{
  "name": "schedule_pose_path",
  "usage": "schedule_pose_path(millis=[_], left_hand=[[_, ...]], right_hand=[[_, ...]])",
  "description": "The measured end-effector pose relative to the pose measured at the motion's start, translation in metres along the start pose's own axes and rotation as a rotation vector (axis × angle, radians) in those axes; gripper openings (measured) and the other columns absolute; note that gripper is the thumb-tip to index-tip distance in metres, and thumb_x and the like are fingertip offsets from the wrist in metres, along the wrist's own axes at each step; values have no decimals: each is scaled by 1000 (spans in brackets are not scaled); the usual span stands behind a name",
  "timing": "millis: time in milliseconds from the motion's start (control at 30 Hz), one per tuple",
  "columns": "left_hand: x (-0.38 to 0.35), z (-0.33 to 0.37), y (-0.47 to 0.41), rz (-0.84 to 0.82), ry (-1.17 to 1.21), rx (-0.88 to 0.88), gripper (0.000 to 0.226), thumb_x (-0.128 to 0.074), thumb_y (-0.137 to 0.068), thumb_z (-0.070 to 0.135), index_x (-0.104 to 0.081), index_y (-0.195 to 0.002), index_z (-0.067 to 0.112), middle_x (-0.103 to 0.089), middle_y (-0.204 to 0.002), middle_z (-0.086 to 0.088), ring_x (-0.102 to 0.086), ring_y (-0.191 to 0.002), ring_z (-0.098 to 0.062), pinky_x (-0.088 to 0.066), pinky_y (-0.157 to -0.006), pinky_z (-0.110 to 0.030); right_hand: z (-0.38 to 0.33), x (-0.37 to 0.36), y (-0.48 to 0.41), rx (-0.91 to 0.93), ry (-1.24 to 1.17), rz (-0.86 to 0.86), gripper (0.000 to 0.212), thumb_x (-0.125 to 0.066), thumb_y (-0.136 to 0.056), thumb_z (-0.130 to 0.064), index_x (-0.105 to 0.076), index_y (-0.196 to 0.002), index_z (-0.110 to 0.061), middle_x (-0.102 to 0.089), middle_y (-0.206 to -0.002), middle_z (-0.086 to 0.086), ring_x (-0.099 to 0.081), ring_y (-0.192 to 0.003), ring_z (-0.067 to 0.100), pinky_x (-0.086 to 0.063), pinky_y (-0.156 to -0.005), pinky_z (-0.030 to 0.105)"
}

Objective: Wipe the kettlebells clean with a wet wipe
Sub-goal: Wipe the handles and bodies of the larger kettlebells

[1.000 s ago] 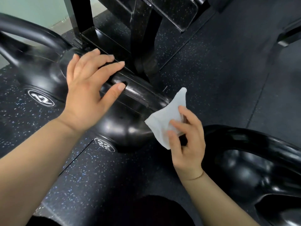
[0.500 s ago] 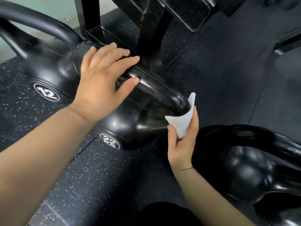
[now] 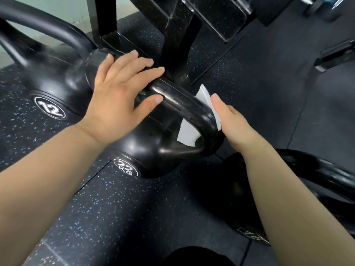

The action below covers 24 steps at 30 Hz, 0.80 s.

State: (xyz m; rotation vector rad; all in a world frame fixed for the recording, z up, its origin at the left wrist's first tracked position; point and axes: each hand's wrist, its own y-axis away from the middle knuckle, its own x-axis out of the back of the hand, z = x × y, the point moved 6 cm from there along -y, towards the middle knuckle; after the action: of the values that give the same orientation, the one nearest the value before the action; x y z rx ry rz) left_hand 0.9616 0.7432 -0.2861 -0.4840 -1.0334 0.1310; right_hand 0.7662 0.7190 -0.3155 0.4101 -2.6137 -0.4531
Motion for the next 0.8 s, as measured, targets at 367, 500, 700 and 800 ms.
schedule_pose_path(millis=[367, 500, 700, 800], left_hand=[[-63, 36, 28, -340, 810, 536, 17, -58, -81, 32, -43, -78, 39, -54, -88, 24, -52, -85, 8, -39, -74, -3], [-77, 33, 32, -430, 994, 579, 37, -64, -79, 16, -46, -105, 35, -54, -116, 13, -43, -121, -8, -31, -103, -26], [-79, 23, 33, -278, 1289, 701, 23, -51, -87, 6, -58, -94, 27, -61, -98, 4, -55, -100, -7, -38, -96, -18], [-82, 14, 33, -203, 1345, 847, 18, -52, -86, 11, -60, -82, 27, -60, -82, 5, -55, -80, -7, -41, -82, -17]], right_hand=[[-1, 6, 1, 74, -343, 104, 11, -45, -77, -23, -51, -78, -14, -38, -78, 3, -35, -75, 18, -32, -63, 25], [-1, 10, -1, 44, -455, 74, 34, -43, -89, -19, -51, -101, 12, -49, -81, 9, -47, -77, 21, -41, -66, 22], [1, -2, -12, -68, -320, -31, 29, -42, -91, -15, -56, -101, 7, -51, -83, 11, -49, -79, 22, -39, -66, 27], [-1, -5, -16, -120, -274, -28, 30, -46, -89, -14, -54, -98, 13, -53, -80, 12, -50, -80, 23, -42, -67, 28]])
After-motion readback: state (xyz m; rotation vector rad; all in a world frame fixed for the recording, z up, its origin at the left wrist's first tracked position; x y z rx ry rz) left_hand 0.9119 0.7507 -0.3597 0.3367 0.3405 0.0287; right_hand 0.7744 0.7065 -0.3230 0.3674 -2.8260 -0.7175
